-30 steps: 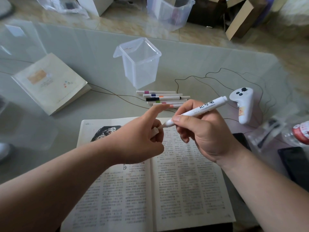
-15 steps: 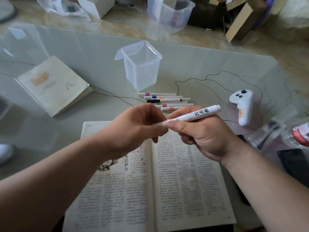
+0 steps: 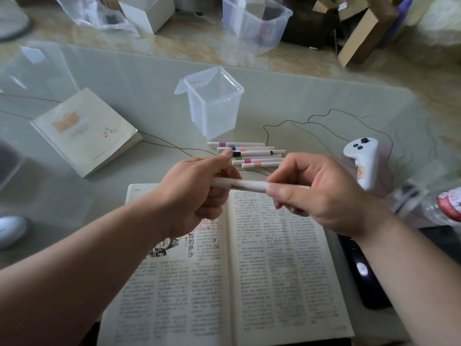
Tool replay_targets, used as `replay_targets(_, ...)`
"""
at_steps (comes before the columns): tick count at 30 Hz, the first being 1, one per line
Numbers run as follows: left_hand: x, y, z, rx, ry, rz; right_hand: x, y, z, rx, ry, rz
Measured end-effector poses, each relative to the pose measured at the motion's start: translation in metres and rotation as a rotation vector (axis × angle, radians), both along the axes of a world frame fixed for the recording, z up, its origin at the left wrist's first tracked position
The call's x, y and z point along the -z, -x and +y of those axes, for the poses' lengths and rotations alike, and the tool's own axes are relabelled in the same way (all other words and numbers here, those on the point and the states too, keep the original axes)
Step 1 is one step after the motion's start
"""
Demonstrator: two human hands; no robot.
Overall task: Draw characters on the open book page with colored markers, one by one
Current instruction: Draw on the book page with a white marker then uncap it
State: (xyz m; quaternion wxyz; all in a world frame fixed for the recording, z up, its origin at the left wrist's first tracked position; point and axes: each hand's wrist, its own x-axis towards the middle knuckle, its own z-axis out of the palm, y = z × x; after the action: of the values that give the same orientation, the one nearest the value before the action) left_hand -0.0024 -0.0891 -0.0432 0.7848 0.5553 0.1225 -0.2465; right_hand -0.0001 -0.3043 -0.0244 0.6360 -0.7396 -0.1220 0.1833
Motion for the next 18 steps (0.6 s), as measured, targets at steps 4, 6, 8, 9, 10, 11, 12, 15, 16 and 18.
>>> replay_targets(4,0.003,0.001,0.0,-0.033,-0.139,0.044,0.006,0.015,0.012,-0.004,0.244,-0.223)
replay_targets(6,0.004,0.001,-0.001,-0.055,-0.156,0.017,0.009,0.022,0.017,0.023,0.263,-0.289)
replay_targets(8,0.004,0.001,-0.002,-0.068,-0.178,-0.035,0.01,0.025,0.022,0.065,0.249,-0.31)
replay_targets(9,0.003,0.001,-0.004,-0.075,-0.19,-0.068,0.009,0.024,0.024,0.087,0.212,-0.27)
replay_targets(10,0.003,0.002,-0.005,-0.087,-0.207,-0.106,0.009,0.024,0.025,0.104,0.143,-0.183)
replay_targets(11,0.003,0.002,-0.006,-0.102,-0.233,-0.147,0.007,0.022,0.027,0.114,0.046,-0.049)
replay_targets(12,0.002,0.003,-0.006,-0.112,-0.271,-0.194,0.007,0.02,0.028,0.12,-0.067,0.131)
replay_targets(15,0.0,0.005,-0.006,-0.078,-0.496,-0.363,0.002,0.013,0.027,0.141,-0.231,0.602)
replay_targets(16,-0.001,0.007,-0.005,-0.048,-0.592,-0.422,0.0,0.012,0.027,0.137,-0.219,0.654)
replay_targets(18,-0.001,0.009,-0.004,0.008,-0.723,-0.513,-0.003,0.011,0.026,0.137,-0.174,0.66)
